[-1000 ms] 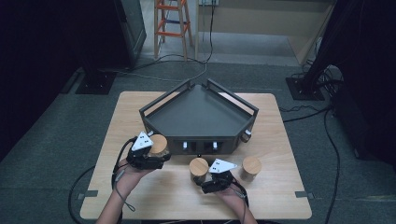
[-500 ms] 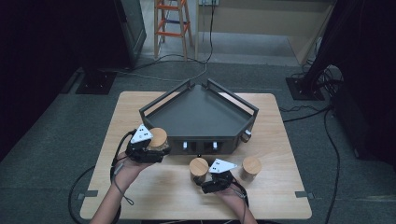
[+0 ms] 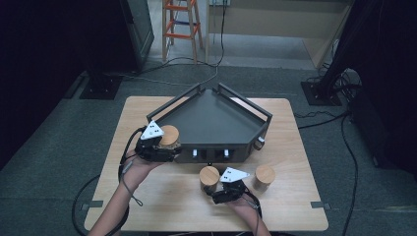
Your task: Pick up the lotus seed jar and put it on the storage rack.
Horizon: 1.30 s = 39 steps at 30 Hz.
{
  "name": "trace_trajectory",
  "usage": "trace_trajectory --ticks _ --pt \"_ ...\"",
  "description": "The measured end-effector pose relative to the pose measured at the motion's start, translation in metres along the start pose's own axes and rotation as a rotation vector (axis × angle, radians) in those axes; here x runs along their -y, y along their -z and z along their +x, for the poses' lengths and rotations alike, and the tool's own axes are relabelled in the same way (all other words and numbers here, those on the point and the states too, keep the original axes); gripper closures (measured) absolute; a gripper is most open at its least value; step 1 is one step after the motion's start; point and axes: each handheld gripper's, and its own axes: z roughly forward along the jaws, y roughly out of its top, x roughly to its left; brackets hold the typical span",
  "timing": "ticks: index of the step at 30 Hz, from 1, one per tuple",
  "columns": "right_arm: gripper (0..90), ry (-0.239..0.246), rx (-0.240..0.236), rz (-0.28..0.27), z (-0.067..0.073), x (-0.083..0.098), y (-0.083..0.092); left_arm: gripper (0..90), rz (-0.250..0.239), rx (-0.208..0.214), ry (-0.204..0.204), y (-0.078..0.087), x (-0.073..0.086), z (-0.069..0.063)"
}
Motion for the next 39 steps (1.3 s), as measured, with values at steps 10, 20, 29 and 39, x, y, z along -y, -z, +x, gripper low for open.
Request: trace_trajectory --ticks 10,20,29,39 --pt "15.2 0.001 0.000 0.000 0.000 0.000 0.000 25.4 -0.007 0.008 0.022 -0.010 -0.014 0.012" --pt "15.2 0.000 -0.001 0.000 0.000 0.000 0.000 25.5 -0.008 -0.001 0.009 -0.022 -0.021 0.016" --pt "15.2 0.001 -0.001 0.000 0.000 0.000 0.000 25.4 0.003 -0.009 -0.003 -0.035 -0.029 0.024" --pt "15.2 0.003 -0.001 -0.001 0.000 0.000 0.000 25.4 0.016 -0.025 -0.008 -0.052 -0.033 0.028"
